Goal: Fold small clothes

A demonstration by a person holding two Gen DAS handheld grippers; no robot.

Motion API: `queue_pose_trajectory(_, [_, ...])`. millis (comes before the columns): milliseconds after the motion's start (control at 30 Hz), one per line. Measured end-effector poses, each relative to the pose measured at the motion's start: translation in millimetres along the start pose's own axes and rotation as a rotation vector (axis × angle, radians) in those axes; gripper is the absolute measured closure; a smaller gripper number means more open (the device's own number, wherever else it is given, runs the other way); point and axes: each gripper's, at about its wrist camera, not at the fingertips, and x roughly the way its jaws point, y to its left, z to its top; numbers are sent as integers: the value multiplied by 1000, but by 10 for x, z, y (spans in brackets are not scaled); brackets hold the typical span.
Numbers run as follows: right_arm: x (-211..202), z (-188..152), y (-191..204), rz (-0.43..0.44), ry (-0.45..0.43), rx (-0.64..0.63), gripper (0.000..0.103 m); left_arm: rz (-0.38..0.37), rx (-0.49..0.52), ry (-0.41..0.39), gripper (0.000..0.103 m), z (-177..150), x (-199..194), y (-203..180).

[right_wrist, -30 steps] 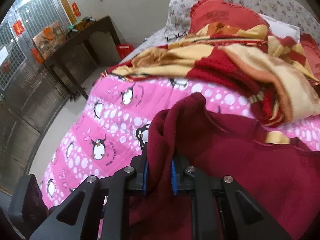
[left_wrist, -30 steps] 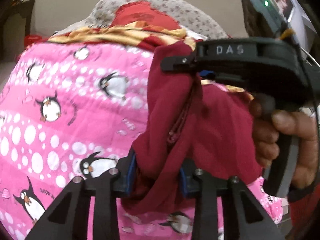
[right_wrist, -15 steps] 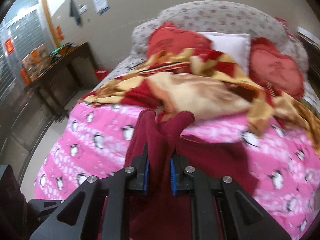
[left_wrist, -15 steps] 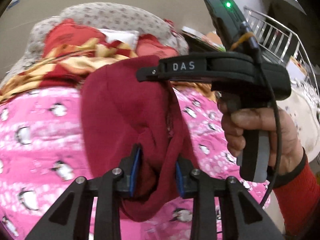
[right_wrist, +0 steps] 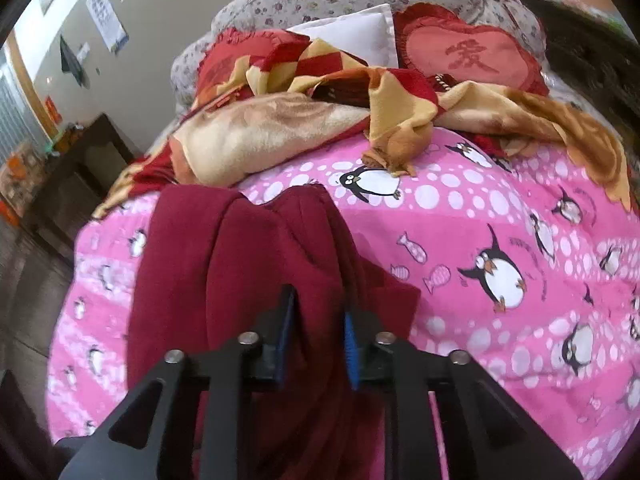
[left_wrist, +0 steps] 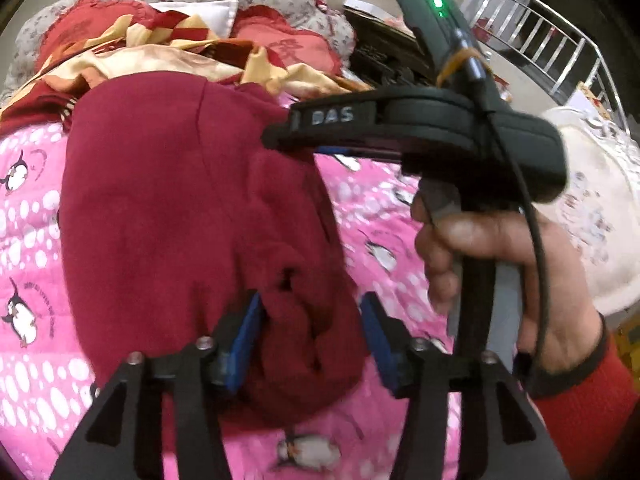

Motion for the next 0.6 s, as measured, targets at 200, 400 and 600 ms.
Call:
queue_pose_trajectory(200, [-527,-269,101,102,-33,-2,37,103,49,-86,29,-156,-560,134])
queue_pose_trajectory(400, [-323,-617,305,131,61,-22,36,194,16,-55,29,-229,-423,339])
queue_pose_trajectory(600, [-448,-729,83,69,6,-21,72,209,22,13,29,-431,-228,406])
